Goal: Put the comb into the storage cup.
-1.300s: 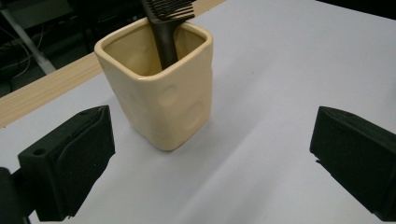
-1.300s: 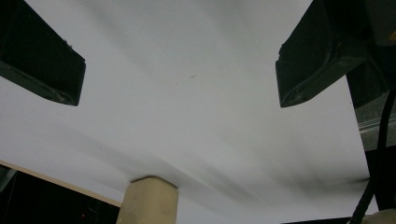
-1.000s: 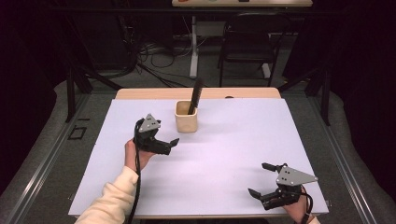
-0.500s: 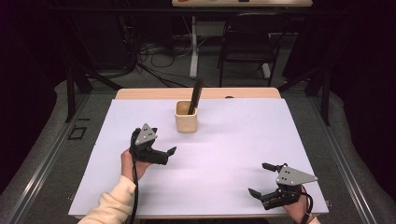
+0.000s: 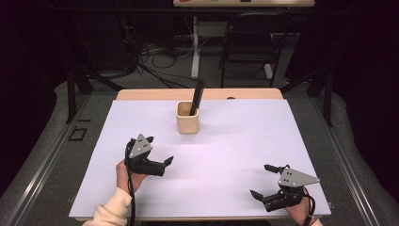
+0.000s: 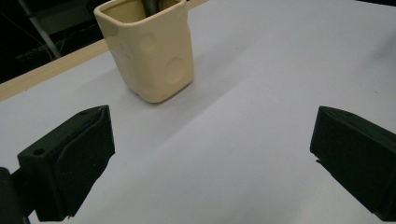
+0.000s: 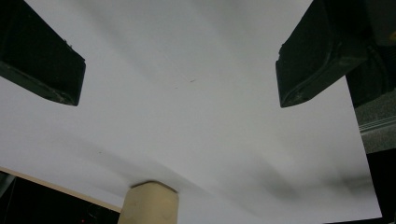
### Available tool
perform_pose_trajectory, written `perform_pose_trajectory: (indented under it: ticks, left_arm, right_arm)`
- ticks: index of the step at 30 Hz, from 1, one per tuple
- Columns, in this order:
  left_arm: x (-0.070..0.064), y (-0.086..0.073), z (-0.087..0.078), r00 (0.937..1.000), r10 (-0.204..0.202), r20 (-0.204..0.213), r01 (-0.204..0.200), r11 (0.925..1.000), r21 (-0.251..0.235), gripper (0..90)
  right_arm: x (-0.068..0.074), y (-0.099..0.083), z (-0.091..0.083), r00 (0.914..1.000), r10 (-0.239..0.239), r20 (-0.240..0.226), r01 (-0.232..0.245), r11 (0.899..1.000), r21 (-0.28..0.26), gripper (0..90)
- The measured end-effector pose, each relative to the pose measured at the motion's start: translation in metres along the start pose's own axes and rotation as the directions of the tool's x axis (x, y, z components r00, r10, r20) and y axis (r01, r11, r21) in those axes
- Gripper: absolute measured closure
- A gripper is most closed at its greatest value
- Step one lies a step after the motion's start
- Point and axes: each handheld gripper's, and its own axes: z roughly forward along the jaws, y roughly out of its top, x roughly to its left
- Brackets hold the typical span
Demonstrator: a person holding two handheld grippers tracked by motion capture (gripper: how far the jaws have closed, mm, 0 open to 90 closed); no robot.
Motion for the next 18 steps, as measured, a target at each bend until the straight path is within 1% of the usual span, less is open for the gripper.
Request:
perform_pose_trajectory:
  ticks: [5,9,10,13,18]
  left_arm:
    - [-0.003,-0.004,-0.004,1.0000,-0.001,-0.001,0.001,1.0000,-0.005,0.0]
    - [-0.005,-0.007,-0.008,1.0000,-0.002,0.000,0.002,1.0000,0.002,0.0]
    - [-0.006,-0.009,-0.009,1.0000,-0.009,0.002,0.009,1.0000,0.003,0.0]
    - [-0.008,-0.012,-0.014,1.0000,-0.010,0.002,0.010,0.9999,0.003,0.0]
    - [-0.008,-0.018,-0.020,0.9998,-0.022,0.000,0.022,0.9997,0.005,0.0]
  right_arm:
    - [0.000,0.000,0.000,1.0000,-0.001,-0.001,0.001,1.000,0.000,0.9]
    - [0.000,0.000,0.000,1.0000,-0.003,-0.001,0.003,1.000,0.000,0.9]
    - [0.000,0.000,0.000,1.0000,-0.002,-0.001,0.002,1.000,0.002,0.9]
    - [0.000,0.000,0.000,1.0000,-0.001,0.000,0.001,1.000,0.000,0.9]
    - [0.000,0.000,0.000,1.0000,-0.001,0.001,0.001,1.000,0.001,0.9]
